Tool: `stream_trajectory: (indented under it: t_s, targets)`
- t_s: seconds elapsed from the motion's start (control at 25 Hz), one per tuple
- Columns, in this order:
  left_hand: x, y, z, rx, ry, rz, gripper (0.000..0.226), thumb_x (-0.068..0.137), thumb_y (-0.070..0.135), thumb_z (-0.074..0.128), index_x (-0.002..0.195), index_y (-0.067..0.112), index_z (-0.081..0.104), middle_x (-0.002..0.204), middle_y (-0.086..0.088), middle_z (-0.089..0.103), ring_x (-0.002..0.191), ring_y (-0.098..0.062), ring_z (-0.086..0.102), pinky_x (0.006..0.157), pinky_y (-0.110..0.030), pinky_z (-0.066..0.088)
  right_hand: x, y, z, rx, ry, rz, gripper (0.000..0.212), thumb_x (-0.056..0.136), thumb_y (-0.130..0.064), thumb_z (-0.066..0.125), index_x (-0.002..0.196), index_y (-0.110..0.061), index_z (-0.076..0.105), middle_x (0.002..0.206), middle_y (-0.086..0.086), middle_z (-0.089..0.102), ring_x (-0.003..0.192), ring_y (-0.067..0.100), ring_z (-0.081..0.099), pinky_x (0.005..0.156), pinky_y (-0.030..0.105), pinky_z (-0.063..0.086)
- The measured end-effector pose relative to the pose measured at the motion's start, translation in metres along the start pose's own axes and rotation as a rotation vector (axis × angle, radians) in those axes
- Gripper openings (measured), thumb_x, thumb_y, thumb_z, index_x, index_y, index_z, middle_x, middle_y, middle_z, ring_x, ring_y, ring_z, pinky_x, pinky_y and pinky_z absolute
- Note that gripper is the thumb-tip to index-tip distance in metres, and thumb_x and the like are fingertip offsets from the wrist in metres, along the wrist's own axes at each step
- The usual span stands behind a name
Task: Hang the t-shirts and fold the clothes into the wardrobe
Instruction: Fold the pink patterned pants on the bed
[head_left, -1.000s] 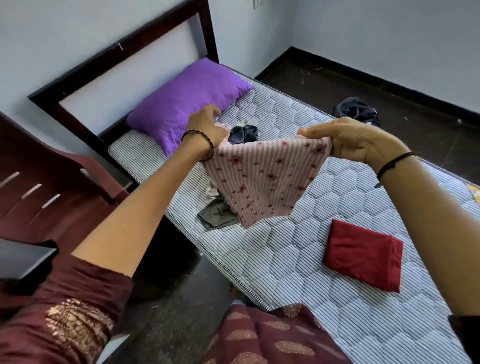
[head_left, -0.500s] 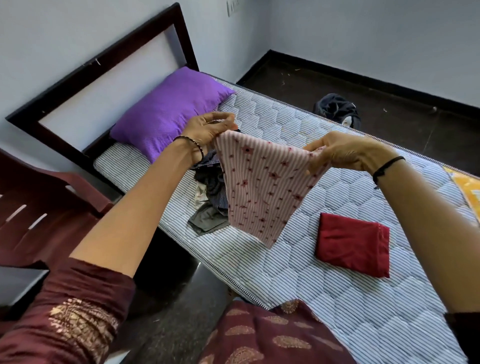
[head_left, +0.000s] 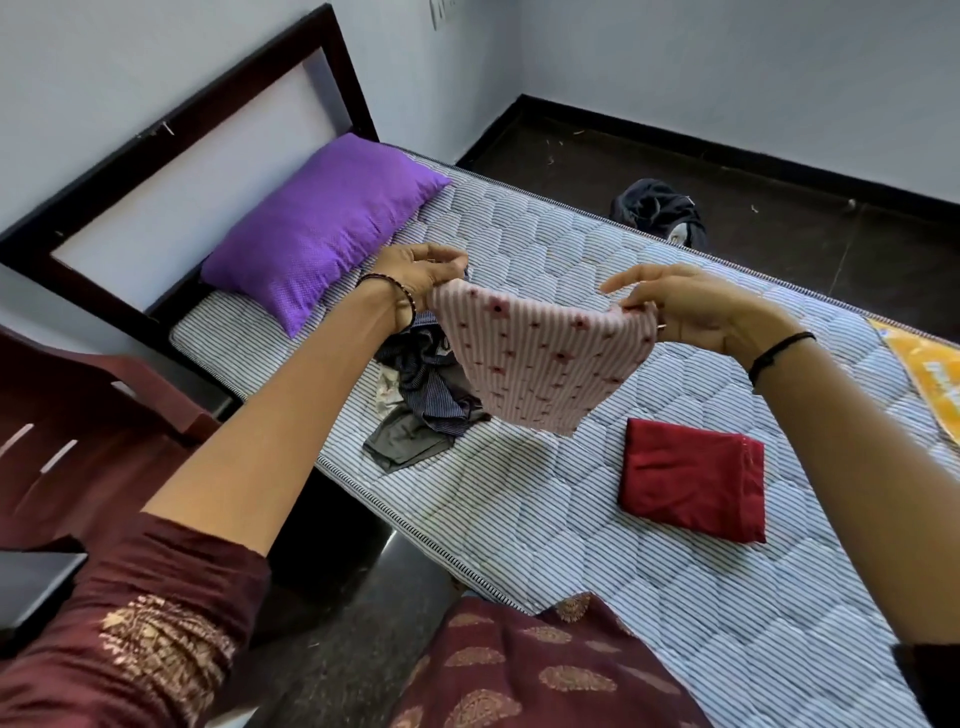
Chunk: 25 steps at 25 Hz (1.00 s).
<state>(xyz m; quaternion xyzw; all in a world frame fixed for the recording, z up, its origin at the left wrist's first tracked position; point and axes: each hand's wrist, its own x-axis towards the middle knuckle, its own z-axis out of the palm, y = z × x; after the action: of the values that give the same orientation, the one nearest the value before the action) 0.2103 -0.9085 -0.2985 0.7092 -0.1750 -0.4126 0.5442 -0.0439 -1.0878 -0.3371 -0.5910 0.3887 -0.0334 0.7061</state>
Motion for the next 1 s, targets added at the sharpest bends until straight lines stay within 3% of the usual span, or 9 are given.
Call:
stream_trajectory:
  t_s: [0.08, 0.16, 0.32, 0.4, 0.48, 0.6, 0.68, 0.76, 1.0]
  targets:
    - [0.003, 0.002, 0.001, -0.028, -0.093, -0.041, 0.033, 0.067, 0.006, 0.080, 0.097, -0.001, 0.070, 0.083, -0.003, 0.075, 0.078, -0.012, 0.069, 0.067, -0.023, 0.058, -0.002, -0.002, 0.002, -0.044, 0.026, 0.026, 0.021, 0.097, 0.000, 0.057, 0.098, -0.006, 0.077, 0.089, 0.010, 0.065, 0.068, 0.013, 0.062, 0.059, 0.025, 0.060]
    - [0.006, 0.001, -0.001, 0.149, -0.155, -0.007, 0.050, 0.055, 0.017, 0.087, 0.101, 0.003, 0.074, 0.099, -0.004, 0.074, 0.095, -0.014, 0.067, 0.078, -0.026, 0.056, -0.006, -0.003, 0.000, -0.010, 0.019, 0.039, 0.013, 0.095, -0.005, 0.064, 0.096, -0.001, 0.077, 0.091, 0.010, 0.068, 0.074, 0.013, 0.064, 0.065, 0.023, 0.061]
    - [0.006, -0.001, 0.006, 0.704, -0.187, 0.142, 0.047, 0.055, 0.019, 0.093, 0.099, 0.009, 0.078, 0.100, -0.003, 0.070, 0.096, -0.014, 0.057, 0.067, -0.015, 0.047, -0.012, 0.002, -0.014, -0.244, -0.086, -0.023, 0.037, 0.068, -0.014, 0.090, 0.103, -0.007, 0.080, 0.106, 0.012, 0.074, 0.101, 0.020, 0.067, 0.092, 0.032, 0.057]
    - [0.011, -0.003, 0.017, 0.988, -0.192, 0.252, 0.040, 0.063, 0.025, 0.091, 0.099, 0.010, 0.079, 0.096, -0.003, 0.072, 0.092, -0.013, 0.056, 0.065, -0.018, 0.042, -0.009, 0.010, -0.017, -0.569, -0.010, -0.034, 0.036, 0.061, -0.019, 0.094, 0.096, -0.018, 0.083, 0.091, 0.004, 0.074, 0.093, 0.016, 0.063, 0.084, 0.032, 0.051]
    - [0.018, -0.008, 0.031, 1.194, -0.204, 0.368, 0.031, 0.077, 0.024, 0.083, 0.100, 0.004, 0.077, 0.096, -0.009, 0.073, 0.092, -0.018, 0.060, 0.072, -0.026, 0.045, -0.003, 0.017, -0.014, -0.764, 0.109, -0.066, 0.015, 0.076, -0.022, 0.087, 0.087, -0.013, 0.082, 0.075, 0.005, 0.066, 0.081, 0.017, 0.057, 0.070, 0.032, 0.042]
    - [0.035, -0.014, 0.054, 1.403, -0.168, 0.515, 0.013, 0.092, 0.008, 0.063, 0.099, 0.005, 0.073, 0.098, -0.020, 0.070, 0.098, -0.036, 0.063, 0.087, -0.039, 0.050, 0.012, 0.028, -0.017, -0.849, 0.377, -0.068, 0.026, 0.089, -0.019, 0.073, 0.074, 0.002, 0.072, 0.069, 0.017, 0.059, 0.077, 0.030, 0.057, 0.057, 0.032, 0.036]
    - [0.046, -0.008, 0.067, 1.539, -0.048, 0.511, 0.021, 0.095, 0.008, 0.053, 0.106, 0.016, 0.069, 0.104, -0.016, 0.067, 0.100, -0.037, 0.064, 0.075, -0.038, 0.048, 0.020, 0.031, -0.025, -0.876, 0.494, -0.149, 0.027, 0.088, -0.007, 0.064, 0.061, -0.004, 0.063, 0.073, 0.016, 0.056, 0.087, 0.036, 0.056, 0.062, 0.032, 0.039]
    - [0.056, 0.006, 0.081, 1.579, 0.058, 0.557, 0.025, 0.096, 0.008, 0.049, 0.107, 0.023, 0.066, 0.107, -0.011, 0.067, 0.101, -0.036, 0.065, 0.069, -0.036, 0.042, 0.019, 0.029, -0.034, -0.908, 0.577, -0.235, 0.026, 0.089, -0.015, 0.057, 0.062, -0.015, 0.057, 0.089, 0.009, 0.059, 0.105, 0.040, 0.055, 0.080, 0.041, 0.046]
    - [0.074, 0.059, 0.101, 1.119, 0.132, 0.707, 0.033, 0.084, 0.000, 0.054, 0.101, 0.018, 0.074, 0.096, -0.014, 0.074, 0.091, -0.033, 0.069, 0.075, -0.040, 0.056, 0.008, -0.012, -0.066, -0.866, 0.805, -0.438, 0.022, 0.092, -0.018, 0.058, 0.069, -0.016, 0.055, 0.075, 0.009, 0.059, 0.094, 0.040, 0.057, 0.071, 0.041, 0.049]
